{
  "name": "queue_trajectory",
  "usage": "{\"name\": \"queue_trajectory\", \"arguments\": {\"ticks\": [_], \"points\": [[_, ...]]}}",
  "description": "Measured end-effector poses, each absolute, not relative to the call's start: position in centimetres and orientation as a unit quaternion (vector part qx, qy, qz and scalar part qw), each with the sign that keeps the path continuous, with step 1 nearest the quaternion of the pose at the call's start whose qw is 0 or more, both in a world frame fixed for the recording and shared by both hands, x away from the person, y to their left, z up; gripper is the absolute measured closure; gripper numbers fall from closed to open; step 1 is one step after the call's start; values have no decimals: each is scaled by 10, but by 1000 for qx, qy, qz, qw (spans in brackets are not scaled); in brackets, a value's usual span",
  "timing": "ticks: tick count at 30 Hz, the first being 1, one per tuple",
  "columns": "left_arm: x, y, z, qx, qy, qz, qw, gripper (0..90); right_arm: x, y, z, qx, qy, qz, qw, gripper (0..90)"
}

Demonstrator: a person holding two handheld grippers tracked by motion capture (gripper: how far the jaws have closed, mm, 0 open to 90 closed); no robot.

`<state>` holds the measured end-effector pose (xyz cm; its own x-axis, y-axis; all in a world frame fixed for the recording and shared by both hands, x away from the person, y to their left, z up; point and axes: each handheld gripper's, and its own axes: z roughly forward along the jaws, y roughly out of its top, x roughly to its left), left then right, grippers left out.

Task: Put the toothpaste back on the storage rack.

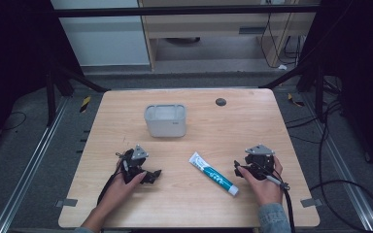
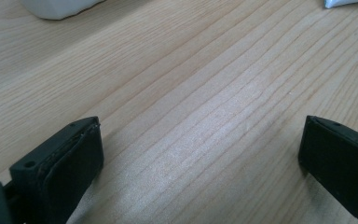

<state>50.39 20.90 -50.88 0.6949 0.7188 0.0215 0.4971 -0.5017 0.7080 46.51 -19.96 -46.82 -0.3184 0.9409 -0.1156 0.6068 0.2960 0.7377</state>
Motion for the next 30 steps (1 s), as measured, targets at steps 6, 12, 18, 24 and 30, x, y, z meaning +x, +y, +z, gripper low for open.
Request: {"name": "queue_trajectory", "arguments": {"ticks": [6, 12, 18, 24, 30], "points": [[504, 209, -509, 852, 357, 159, 349, 0, 455, -176, -446, 476, 785, 308, 249, 213], [504, 209, -509, 852, 357, 159, 349, 0, 454, -156, -438, 444, 815, 294, 228, 283], [504, 209, -509, 852, 357, 159, 349, 0, 456, -142, -441, 422, 836, 280, 214, 311], [504, 209, -509, 852, 357, 159, 349, 0, 459, -127, -446, 409, 847, 276, 198, 377], [504, 209, -509, 852, 357, 159, 349, 0, 463, -113, -449, 395, 858, 269, 186, 441]]}}
